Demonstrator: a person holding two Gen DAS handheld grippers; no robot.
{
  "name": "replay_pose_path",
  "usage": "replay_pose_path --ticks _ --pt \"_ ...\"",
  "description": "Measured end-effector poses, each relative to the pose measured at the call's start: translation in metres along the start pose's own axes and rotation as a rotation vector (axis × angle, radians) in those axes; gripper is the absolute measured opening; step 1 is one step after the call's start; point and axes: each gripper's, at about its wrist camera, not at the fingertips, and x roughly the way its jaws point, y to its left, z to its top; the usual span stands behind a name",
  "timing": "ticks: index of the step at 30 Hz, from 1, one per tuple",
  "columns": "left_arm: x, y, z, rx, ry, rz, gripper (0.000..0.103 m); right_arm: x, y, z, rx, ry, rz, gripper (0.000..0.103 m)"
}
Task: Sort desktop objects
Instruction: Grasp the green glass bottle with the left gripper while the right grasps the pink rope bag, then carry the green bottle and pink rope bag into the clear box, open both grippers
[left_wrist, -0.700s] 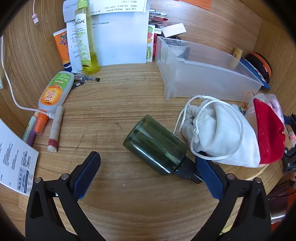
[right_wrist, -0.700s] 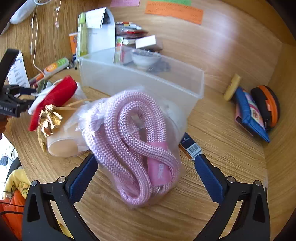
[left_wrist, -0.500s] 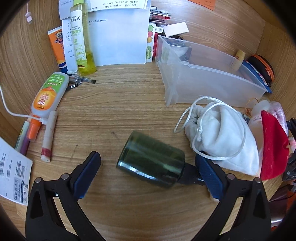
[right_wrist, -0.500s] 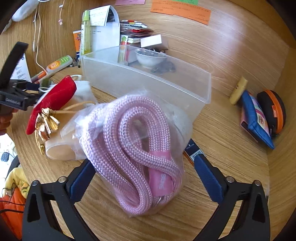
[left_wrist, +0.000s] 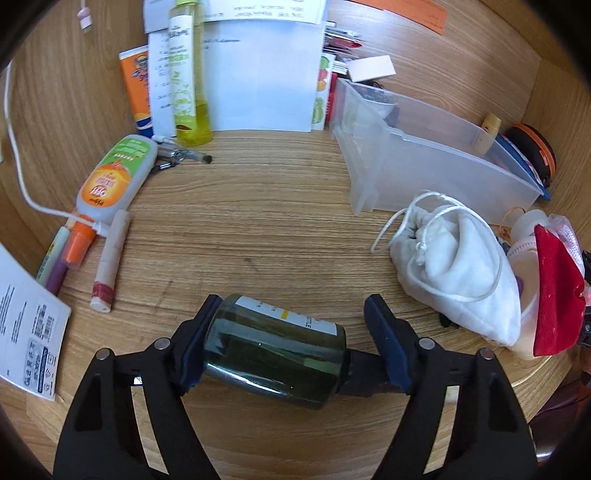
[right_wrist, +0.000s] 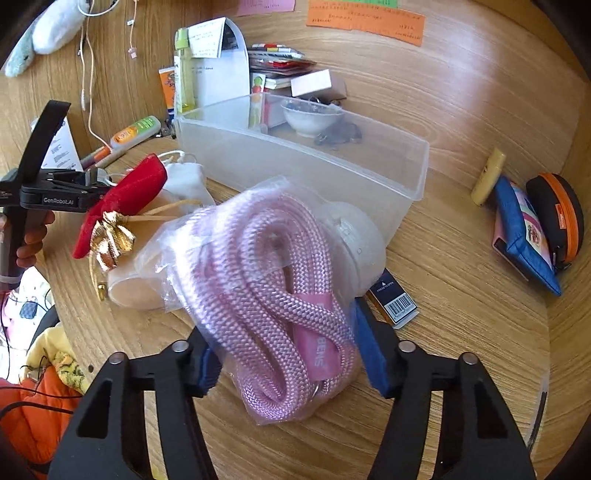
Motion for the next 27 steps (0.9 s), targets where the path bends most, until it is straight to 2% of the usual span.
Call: replay_pose_path --ticks 9,15,22,27 --pt "-0.022 0.012 0.002 -0.042 -0.077 0.021 0.077 -0.020 0.008 0.001 -0.022 -0.039 -0.018 0.039" --pt "-0.045 -0.001 0.016 -0.022 -0.160 0.021 0.077 -0.034 0.000 0.008 0.027 -0.071 -0.020 0.020" --pt "-0.064 -0.012 0.025 -0.002 -0.223 -0.006 0.077 -0.041 -0.011 0.012 0.077 -0.069 0.000 0.018" --pt "-0.075 -0.023 0.031 0.026 -0.255 -0.009 0.077 -0.059 -0.013 0.018 0.080 -0.125 -0.007 0.018"
